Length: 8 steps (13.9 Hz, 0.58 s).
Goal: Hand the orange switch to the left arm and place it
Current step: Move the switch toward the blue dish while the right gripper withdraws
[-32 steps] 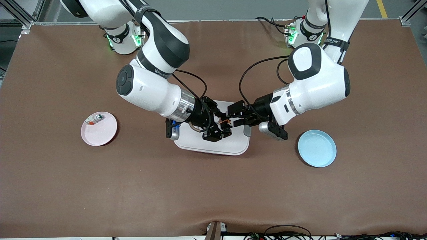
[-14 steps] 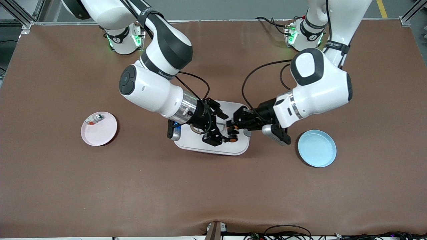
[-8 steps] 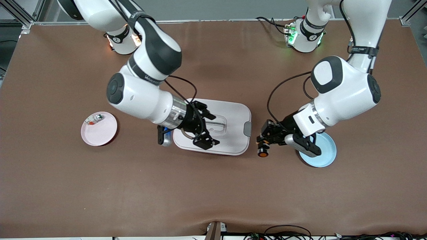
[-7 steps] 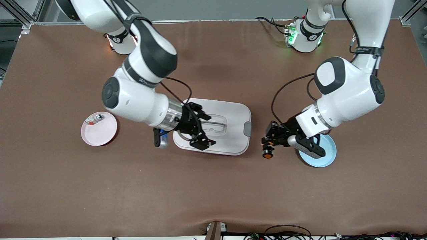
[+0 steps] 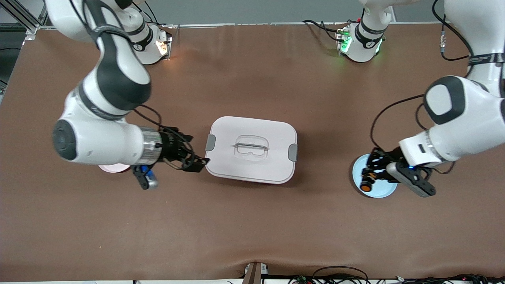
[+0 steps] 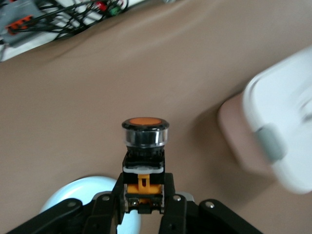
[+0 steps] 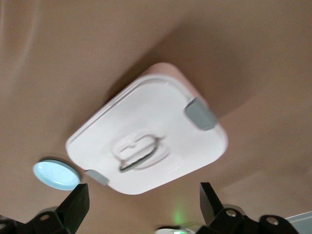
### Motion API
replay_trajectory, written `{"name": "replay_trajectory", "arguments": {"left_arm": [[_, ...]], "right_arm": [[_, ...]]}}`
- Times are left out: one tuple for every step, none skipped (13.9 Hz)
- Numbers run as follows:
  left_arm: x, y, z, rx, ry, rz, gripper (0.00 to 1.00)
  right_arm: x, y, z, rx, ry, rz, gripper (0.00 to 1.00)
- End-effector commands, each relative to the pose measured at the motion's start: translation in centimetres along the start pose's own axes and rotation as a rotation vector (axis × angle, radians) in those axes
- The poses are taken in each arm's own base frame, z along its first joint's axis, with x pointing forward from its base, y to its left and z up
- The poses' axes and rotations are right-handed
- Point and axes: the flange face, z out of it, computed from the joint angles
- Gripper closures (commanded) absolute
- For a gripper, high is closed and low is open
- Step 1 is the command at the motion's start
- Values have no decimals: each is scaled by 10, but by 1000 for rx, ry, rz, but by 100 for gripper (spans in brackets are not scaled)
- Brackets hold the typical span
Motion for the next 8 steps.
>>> {"name": "replay_trajectory", "arguments": {"left_arm": [[-23, -34, 8, 25, -57, 143, 100], [-29, -43, 11, 25, -67, 179, 100], [-37, -54, 12, 35, -86, 215, 100], [-46, -66, 16, 41, -108, 252, 100], [-51, -73, 22, 39, -124, 291, 100], [-55, -79, 29, 32, -135, 324, 100], [-60, -83, 36, 31, -158, 353, 100], [-64, -89, 45, 39, -196, 398, 100]], "right_arm": [[22, 40, -41, -58, 0, -119, 0], [31, 55, -53, -89, 1, -159, 0], [41, 69, -62, -125, 12, -200, 0], [50, 81, -67, -168, 19, -235, 0], [57, 94, -75, -204, 25, -268, 0], [62, 107, -87, -232, 35, -301, 0], [66, 116, -92, -261, 41, -325, 0], [73, 126, -98, -291, 46, -348, 0]]}}
